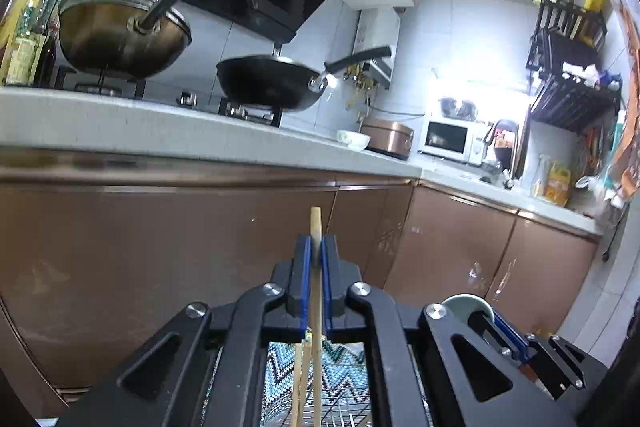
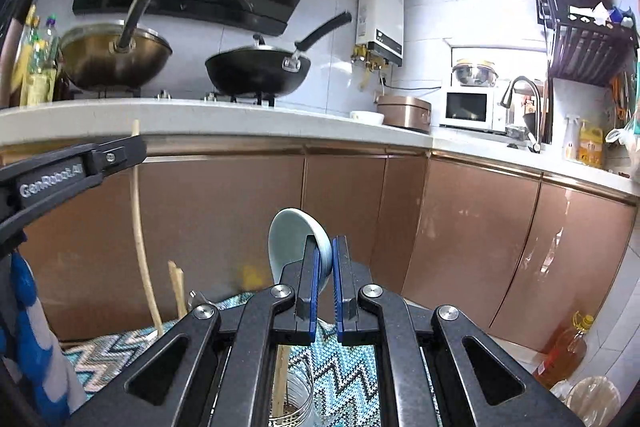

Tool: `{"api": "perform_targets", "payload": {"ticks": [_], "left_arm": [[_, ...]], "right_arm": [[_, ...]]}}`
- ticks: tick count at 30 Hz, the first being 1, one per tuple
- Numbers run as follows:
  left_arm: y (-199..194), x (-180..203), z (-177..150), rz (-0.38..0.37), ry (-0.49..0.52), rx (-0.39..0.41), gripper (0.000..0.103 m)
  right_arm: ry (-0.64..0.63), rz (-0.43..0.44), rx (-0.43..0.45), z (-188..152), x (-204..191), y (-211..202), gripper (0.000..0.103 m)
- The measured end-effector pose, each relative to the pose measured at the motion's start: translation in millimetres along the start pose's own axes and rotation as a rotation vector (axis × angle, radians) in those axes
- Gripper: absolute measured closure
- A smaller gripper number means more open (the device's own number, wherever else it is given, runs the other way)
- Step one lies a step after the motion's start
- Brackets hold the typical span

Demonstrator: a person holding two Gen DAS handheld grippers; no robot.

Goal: Organize utensils
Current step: 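Lift the spoon and chopstick over the utensil cup and open both tools, then move the right tool toward a chopstick while the left tool reaches toward white spoons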

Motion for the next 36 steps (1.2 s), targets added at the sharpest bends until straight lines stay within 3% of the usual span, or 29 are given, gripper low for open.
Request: {"api": "perform_targets", "payload": {"ticks": [9, 11, 13, 19, 27, 31, 36], "left_arm": [[6, 4, -46, 0.01, 0.029, -0.014, 0.096], [5, 4, -50, -0.001, 0.039, -0.04, 0.09], [2, 2, -51, -0.008, 0.043, -0.06, 0.075], [-30, -16, -25, -0.01, 0.054, -0.064, 0.07], [-97, -58, 36, -0.016, 0.094, -0.052, 0.063], [-127, -76, 54, -0.045, 0.137, -0.09, 0.063], [-153, -95, 54, -0.082, 0.166, -0.176, 0.063]], "right_arm": [[-0.007, 0.017, -0.034, -41, -9, 7, 0.094], [-0.012, 0.031, -0.049, -46, -12, 7, 0.092], [-0.012, 0.046, -0.056, -47, -15, 3, 0.083], [-0.025, 0.045, -0.037, -25, -17, -25, 0.079], [-0.047, 0.033, 0.012, 23, -20, -104, 0.079], [-0.034, 0.055, 0.01, 41, -25, -137, 0.079], [-0.014, 0.112, -0.013, 56, -43, -172, 0.079]]}}
Point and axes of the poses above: each gripper's, at about its wrist camera, not at the fingertips, and y roughly the way its jaws point, x to its right, z to its top, the point moved 6 cm from there along y, roughly the way its jaws point, and after that the axes turned 14 degrees about z, right-handed, at the moved point
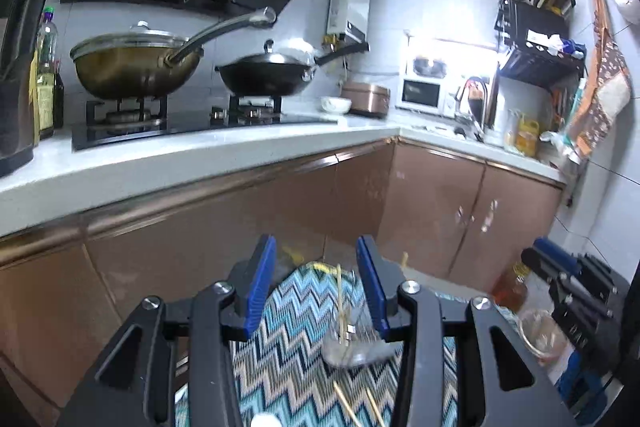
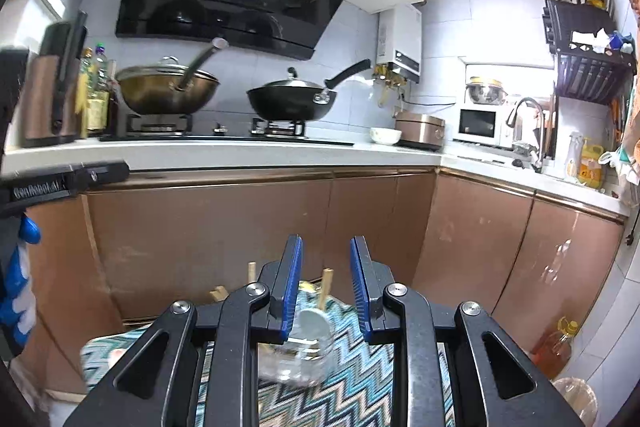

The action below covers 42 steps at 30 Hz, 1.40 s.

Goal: Organize utensils
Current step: 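Move the right tool toward a chopstick while the left tool reaches toward white spoons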

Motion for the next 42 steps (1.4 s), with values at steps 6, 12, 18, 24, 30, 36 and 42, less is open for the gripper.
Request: {"api": "perform_targets", "payload": {"ticks": [6, 12, 18, 24, 30, 36, 42], "left_arm": [[-9, -19, -36, -0.071, -0.004, -0.175, 0.063], [9, -32, -97, -0.159, -0.011, -0.422, 0.063], [36, -54, -156, -0.161, -0.03, -0.582, 0.064], [71, -100, -203, -0.087, -0.112, -0.687, 0.064], [102, -126, -230, -0.084, -0.16, -0.761, 0.064], [121, -138, -249, -0.109, -0.218, -0.82, 0.064], [135, -143, -264, -0.13, -0.254, -0.873, 0.068]], "right_arm": [[0.047, 0.093, -0.078, 0, -25, -18, 0.079], [0.133, 0.198, -0.236, -36, -41, -2, 0.079], [0.167, 0.241, -0.417, -92, -51, 34, 0.08], [0.213, 0.286, -0.557, -134, -51, 72, 0.081], [0.243, 0.329, -0.691, -171, -53, 120, 0.084], [0.234, 0.34, -0.815, -202, -63, 164, 0.085], [0.227, 0.333, -0.908, -226, -65, 192, 0.085]]}}
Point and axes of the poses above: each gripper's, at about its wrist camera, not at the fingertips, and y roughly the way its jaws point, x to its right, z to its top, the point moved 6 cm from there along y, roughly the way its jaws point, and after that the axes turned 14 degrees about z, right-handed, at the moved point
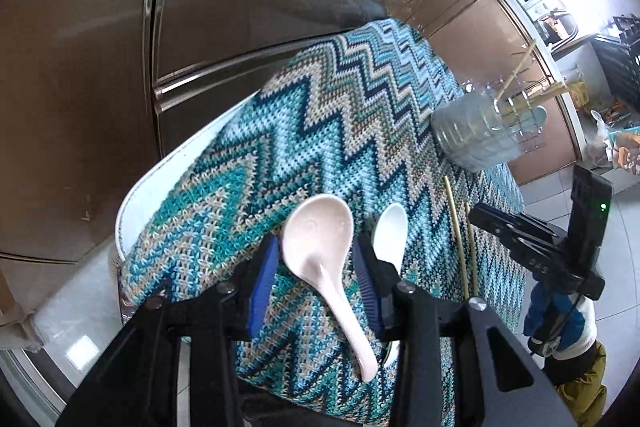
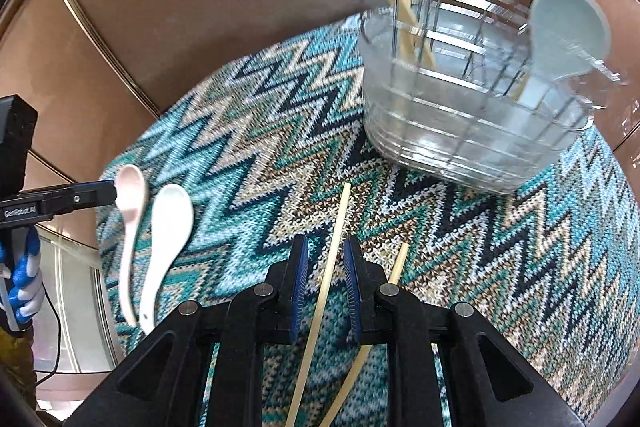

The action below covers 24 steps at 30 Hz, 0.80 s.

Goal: Organize utensils
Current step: 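Move the right tool toward a chopstick while the left tool reaches toward white spoons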

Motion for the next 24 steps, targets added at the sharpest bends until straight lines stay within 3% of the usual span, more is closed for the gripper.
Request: {"api": "perform_targets", "payload": {"ticks": [10, 24], "left_arm": [[16, -3, 5, 0.004, -0.026, -0.032, 0.08], [25, -3, 8, 0.028, -0.035, -0.063, 0.094]], "right_arm": [[0.013, -0.013, -0.061, 8, 12, 20, 0.085], [0.012, -0.039, -0.112, 13, 8, 54, 0.095]]}}
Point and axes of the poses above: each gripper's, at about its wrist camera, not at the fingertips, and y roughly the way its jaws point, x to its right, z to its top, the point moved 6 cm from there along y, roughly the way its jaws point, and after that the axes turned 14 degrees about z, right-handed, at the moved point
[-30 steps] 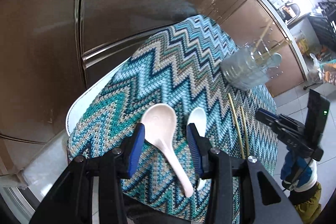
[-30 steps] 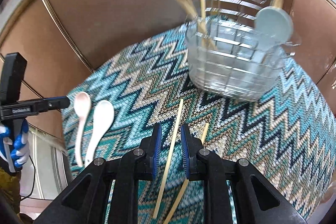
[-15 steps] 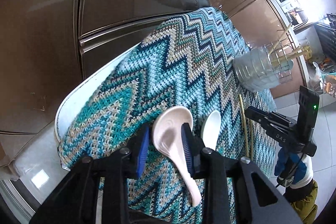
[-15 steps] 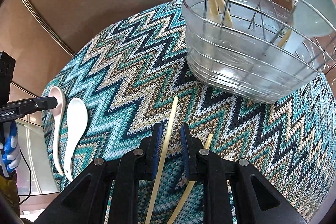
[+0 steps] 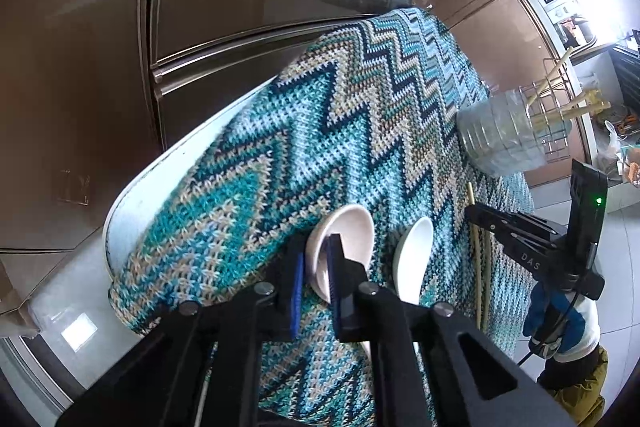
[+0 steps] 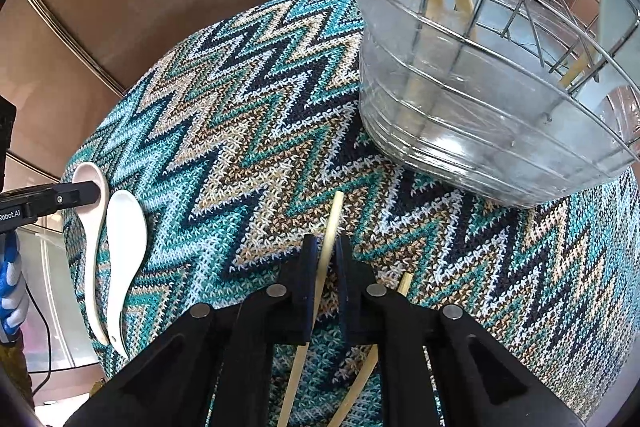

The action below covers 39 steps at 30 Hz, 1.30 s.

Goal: Organize utensils
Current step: 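Move the right tool toward a chopstick while the left tool reaches toward white spoons, then grasp a chopstick with the right tool while the left tool grasps a white spoon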

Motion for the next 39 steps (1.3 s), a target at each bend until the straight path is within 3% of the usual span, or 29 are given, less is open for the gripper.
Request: {"api": "perform_targets", "payload": {"ticks": [16, 39], "left_arm": [[-20, 8, -1, 0.047, 0.038, 0.072, 0.096], [-100, 20, -13, 0.15, 0.106, 0.275, 0.096]], "right_arm": [[0.021, 0.102, 0.138, -12, -13, -56, 0.098], [-0.043, 0.163, 0.393, -47, -63, -149, 0.098]]}}
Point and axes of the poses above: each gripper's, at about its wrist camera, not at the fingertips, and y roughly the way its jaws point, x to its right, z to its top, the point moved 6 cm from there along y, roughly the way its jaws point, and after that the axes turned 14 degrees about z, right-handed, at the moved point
